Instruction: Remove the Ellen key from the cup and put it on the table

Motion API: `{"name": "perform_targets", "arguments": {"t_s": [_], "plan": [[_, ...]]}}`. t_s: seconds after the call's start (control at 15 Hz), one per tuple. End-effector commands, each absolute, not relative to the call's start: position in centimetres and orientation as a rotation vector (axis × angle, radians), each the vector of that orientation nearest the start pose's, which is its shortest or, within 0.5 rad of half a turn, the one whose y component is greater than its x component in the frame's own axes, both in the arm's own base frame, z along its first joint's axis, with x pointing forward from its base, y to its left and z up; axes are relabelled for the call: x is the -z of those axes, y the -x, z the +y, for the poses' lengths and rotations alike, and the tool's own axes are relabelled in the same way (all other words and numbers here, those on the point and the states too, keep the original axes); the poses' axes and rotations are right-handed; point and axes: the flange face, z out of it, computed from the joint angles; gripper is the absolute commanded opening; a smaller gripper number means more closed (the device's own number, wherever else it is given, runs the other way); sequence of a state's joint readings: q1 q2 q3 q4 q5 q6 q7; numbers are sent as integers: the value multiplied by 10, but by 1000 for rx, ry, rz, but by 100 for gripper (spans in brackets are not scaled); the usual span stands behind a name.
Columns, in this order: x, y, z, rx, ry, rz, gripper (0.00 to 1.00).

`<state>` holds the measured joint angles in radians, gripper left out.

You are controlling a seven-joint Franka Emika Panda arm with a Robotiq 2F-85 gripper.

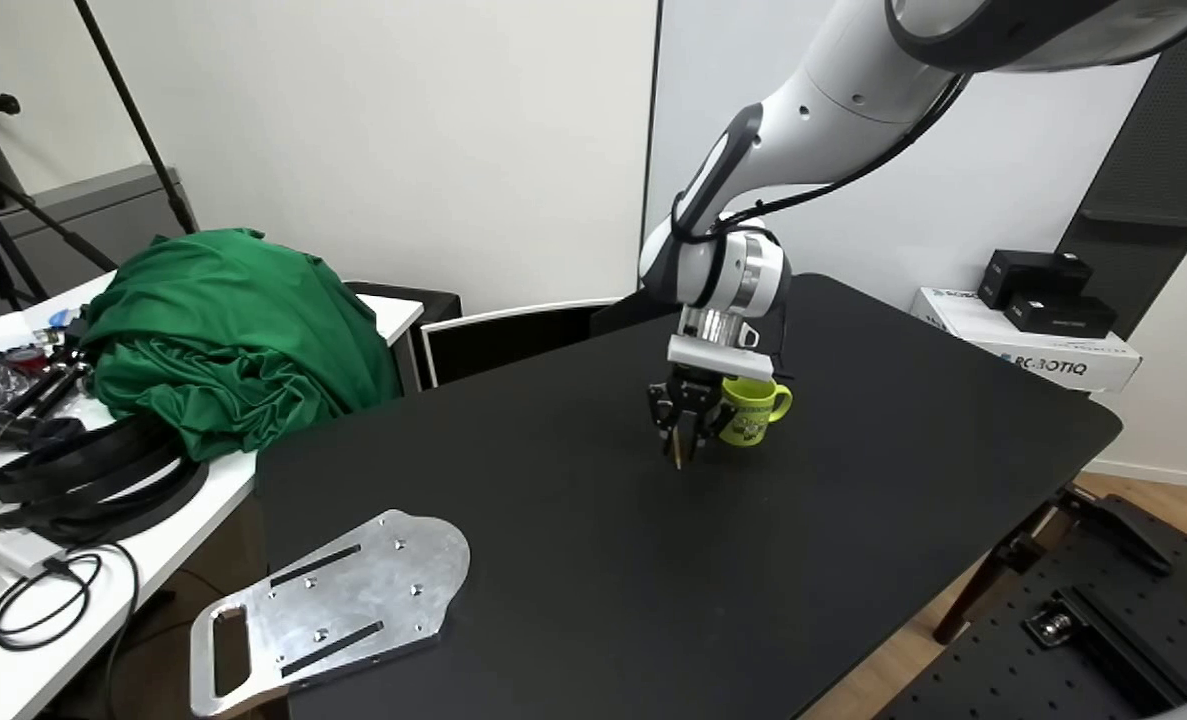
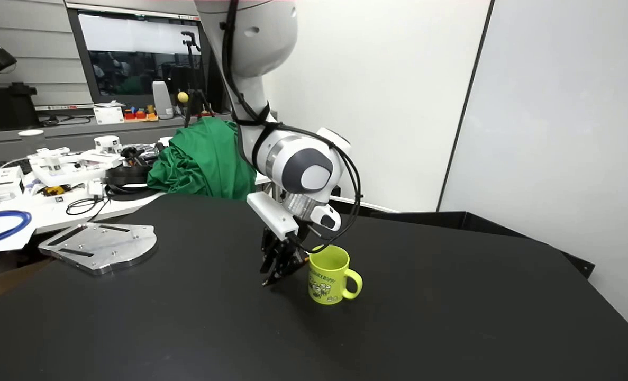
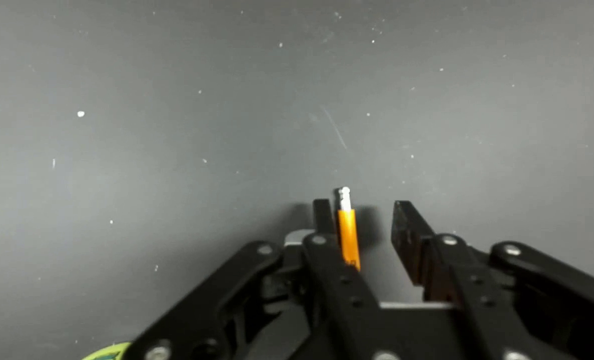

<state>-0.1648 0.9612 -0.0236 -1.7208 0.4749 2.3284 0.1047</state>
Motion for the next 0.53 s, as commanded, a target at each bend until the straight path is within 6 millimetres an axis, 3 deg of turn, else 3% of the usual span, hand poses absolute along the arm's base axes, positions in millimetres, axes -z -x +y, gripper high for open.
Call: {"name": "perform_targets", "arguments": {"t_s": [0.0, 0.33, 0.47], "plan": [[-31, -584, -99, -555, 2626, 996, 68], [-78, -586, -92, -672, 2556, 971, 98], [-99, -585, -90, -717, 2531, 950, 100]]}}
